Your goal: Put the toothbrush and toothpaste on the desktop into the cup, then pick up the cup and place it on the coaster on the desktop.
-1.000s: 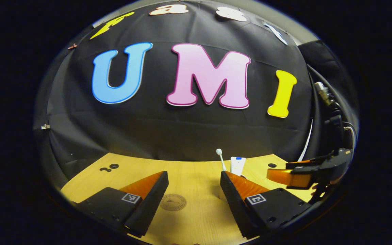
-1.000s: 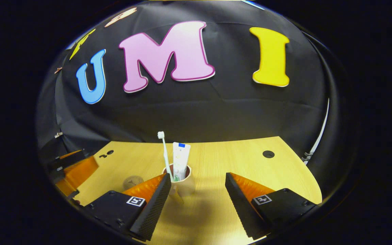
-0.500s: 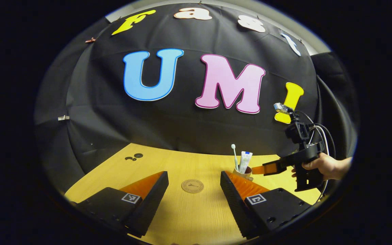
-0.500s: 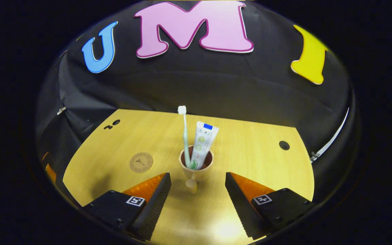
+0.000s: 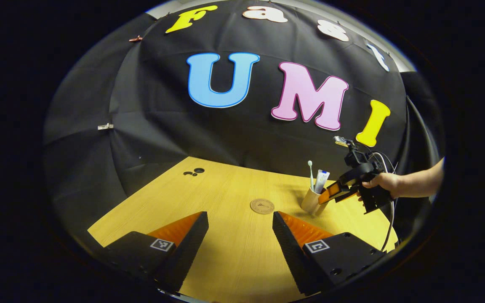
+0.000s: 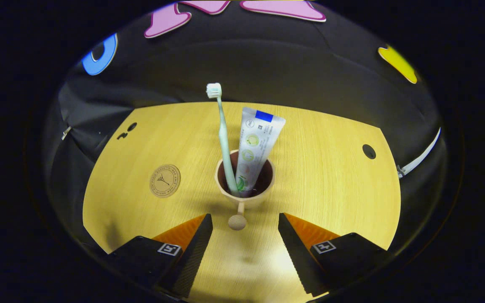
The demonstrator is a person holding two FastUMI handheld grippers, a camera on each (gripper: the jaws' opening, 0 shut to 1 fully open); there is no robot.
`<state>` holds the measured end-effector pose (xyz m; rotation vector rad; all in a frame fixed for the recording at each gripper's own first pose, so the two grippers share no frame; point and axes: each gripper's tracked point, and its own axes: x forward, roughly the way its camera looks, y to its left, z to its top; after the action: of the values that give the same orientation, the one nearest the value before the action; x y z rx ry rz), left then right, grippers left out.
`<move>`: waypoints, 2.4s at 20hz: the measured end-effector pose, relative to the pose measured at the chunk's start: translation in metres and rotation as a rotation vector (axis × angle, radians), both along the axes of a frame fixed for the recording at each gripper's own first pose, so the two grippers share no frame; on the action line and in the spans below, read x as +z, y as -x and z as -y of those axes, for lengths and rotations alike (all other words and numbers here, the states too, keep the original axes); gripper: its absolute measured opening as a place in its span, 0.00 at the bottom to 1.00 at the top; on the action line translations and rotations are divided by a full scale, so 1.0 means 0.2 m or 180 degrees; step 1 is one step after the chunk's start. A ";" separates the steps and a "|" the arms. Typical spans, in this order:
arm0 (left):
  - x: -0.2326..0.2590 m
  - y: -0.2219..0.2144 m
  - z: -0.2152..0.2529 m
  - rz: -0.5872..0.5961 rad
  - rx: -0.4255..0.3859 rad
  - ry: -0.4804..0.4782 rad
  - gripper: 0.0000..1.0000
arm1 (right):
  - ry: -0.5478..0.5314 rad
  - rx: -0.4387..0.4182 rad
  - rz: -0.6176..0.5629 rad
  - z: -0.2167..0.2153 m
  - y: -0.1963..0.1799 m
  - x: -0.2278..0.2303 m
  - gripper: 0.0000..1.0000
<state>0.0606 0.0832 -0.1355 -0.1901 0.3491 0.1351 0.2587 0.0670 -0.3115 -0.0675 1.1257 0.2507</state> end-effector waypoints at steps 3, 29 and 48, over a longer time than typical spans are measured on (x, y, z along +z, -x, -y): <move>-0.03 0.06 -0.06 -0.0060 0.0083 0.0012 0.97 | 0.0024 -0.0108 -0.0357 -0.04 0.00 -0.08 0.95; -0.19 0.07 0.01 -0.0342 -0.0028 0.0042 0.97 | 0.0433 0.0187 -0.0582 -0.03 -0.08 -0.33 0.31; -0.21 0.19 -0.18 -0.0371 0.0276 0.0099 0.97 | 0.0303 0.0837 -0.0444 -0.76 -0.06 -0.12 0.31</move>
<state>0.0221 0.1200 -0.1770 -0.2288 0.4594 0.2269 0.2701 0.2199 -0.3349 -0.2874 1.2677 0.4412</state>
